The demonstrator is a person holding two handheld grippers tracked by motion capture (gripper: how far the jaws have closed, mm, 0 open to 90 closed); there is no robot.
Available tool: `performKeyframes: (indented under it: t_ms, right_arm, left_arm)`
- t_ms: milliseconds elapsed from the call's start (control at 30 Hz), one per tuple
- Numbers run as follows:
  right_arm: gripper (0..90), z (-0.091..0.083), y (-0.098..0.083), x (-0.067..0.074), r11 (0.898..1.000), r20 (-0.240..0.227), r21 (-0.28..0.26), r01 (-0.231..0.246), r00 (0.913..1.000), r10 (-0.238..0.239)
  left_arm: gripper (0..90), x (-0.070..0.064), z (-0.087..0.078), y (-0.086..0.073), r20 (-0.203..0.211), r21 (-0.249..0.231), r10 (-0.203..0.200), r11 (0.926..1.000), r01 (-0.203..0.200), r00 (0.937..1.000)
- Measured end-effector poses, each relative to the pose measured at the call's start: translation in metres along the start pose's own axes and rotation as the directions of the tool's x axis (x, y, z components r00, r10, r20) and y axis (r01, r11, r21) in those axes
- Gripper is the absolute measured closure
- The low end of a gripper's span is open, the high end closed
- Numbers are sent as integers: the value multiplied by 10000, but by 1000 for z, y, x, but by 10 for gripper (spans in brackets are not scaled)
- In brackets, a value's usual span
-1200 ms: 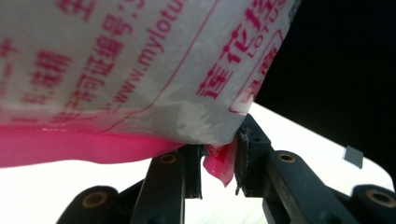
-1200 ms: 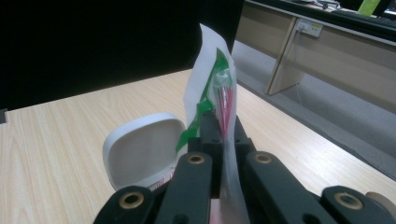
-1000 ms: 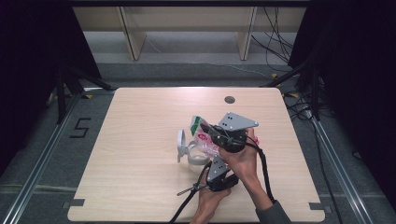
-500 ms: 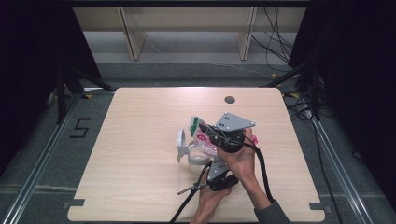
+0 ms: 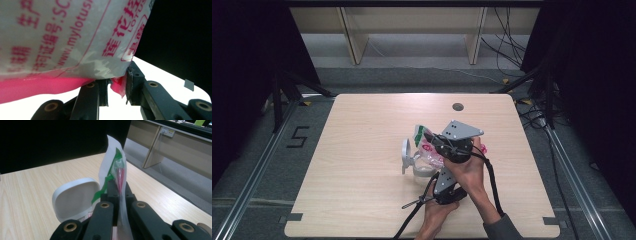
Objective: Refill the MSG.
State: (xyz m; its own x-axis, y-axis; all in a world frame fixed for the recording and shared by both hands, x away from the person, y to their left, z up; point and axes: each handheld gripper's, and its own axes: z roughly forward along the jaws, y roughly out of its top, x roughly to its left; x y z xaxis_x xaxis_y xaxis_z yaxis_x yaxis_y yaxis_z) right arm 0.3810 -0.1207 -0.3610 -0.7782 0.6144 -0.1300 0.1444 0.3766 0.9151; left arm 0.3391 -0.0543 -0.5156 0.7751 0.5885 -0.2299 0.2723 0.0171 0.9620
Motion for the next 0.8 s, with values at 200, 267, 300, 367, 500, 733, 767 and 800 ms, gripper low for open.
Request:
performKeyframes:
  t_ms: [200, 267, 300, 367, 500, 733, 767, 800]
  right_arm:
    - [900, -1, 1, 0, 9998, 99, -113, 135, 9999, -134]
    - [900, 0, 1, 1, 9998, 43, -71, 194, 9998, -194]
    - [900, 1, 0, 1, 9997, 161, -126, 224, 9996, -222]
    - [900, 1, 1, 2, 9999, -16, -25, 134, 9999, -134]
    - [900, 0, 2, 2, 9996, 62, -154, 223, 9997, -222]
    - [900, 1, 1, 3, 9997, 32, -90, 241, 9997, -241]
    - [900, 1, 1, 3, 9993, 66, -73, 360, 9993, -360]
    - [900, 3, 0, 4, 9995, 132, -39, 305, 9994, -305]
  left_arm:
    - [743, -1, -1, 1, -18, 37, 103, 9999, -103, 9999]
    - [743, -1, -1, 1, -25, 109, 134, 9999, -134, 9999]
    - [743, -1, -1, 1, -28, 88, 146, 9999, -146, 9999]
    - [744, -1, -2, 1, -43, 33, 194, 9998, -194, 9998]
    - [745, -1, -1, 1, -9, 33, 233, 9997, -233, 9997]
    - [746, -1, -2, 1, -68, 99, 193, 9998, -193, 9998]
    - [746, -1, -1, 1, 21, 18, 195, 9998, -195, 9998]
    - [746, -1, -1, 1, -13, 79, 210, 9997, -210, 9998]
